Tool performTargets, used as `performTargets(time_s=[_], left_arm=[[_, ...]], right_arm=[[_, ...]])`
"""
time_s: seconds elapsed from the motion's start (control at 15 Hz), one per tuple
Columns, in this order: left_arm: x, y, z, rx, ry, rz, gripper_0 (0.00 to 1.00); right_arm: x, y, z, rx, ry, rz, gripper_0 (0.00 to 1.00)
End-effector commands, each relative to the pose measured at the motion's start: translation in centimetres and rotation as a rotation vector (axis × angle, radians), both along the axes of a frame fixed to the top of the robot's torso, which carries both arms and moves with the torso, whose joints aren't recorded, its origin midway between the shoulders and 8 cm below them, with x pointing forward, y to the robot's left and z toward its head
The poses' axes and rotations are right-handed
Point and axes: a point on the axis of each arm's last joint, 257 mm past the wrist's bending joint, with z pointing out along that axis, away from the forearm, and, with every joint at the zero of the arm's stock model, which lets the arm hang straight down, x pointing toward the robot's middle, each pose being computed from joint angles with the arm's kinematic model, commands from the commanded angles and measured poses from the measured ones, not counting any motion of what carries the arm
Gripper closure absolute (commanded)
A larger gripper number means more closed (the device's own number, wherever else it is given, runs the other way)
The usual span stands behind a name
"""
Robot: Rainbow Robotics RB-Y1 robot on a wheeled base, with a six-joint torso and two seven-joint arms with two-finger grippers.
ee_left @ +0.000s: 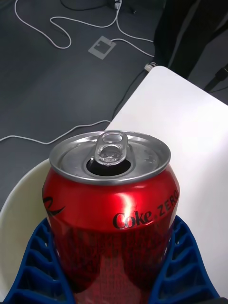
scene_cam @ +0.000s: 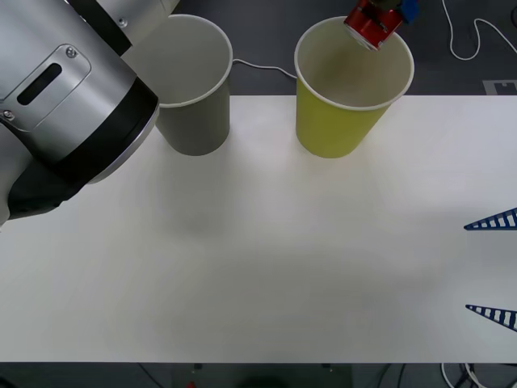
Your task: Put the can into the green bin and the plastic bottle into the gray bin
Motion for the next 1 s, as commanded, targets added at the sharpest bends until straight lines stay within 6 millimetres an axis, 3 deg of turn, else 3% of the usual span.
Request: performTargets(time_s=[0.07,0.13,0.2,0.27,0.33,0.73,1.0], left_arm=[[0.0,0.0,0.0,0.002,-0.002,-0.002,0.99],[0.0,0.0,0.0,0.004,-0.004,-0.003,0.96],[0.1,0.1,0.0,0.005,-0.006,-0.004,0.75],[0.0,0.0,0.0,0.007,-0.008,-0.009,0.2],[0.1,0.1,0.0,0.007,-0.008,-0.006,0.0],[0.2,0.9,0.0,0.014,0.003,-0.003,0.0],[0.4,4.8,1.6,0.044,0.019,-0.039,0.0]], right_arm=[[0.0,0.0,0.0,0.0,0.0,0.0,0.0],[0.0,0.0,0.0,0.0,0.0,0.0,0.0],[0.0,0.0,0.0,0.0,0.0,0.0,0.0],[0.0,0.0,0.0,0.0,0.0,0.0,0.0],[0.0,0.0,0.0,0.0,0.0,0.0,0.0],[0.0,0.0,0.0,0.0,0.0,0.0,0.0],[0.0,0.0,0.0,0.0,0.0,0.0,0.0]])
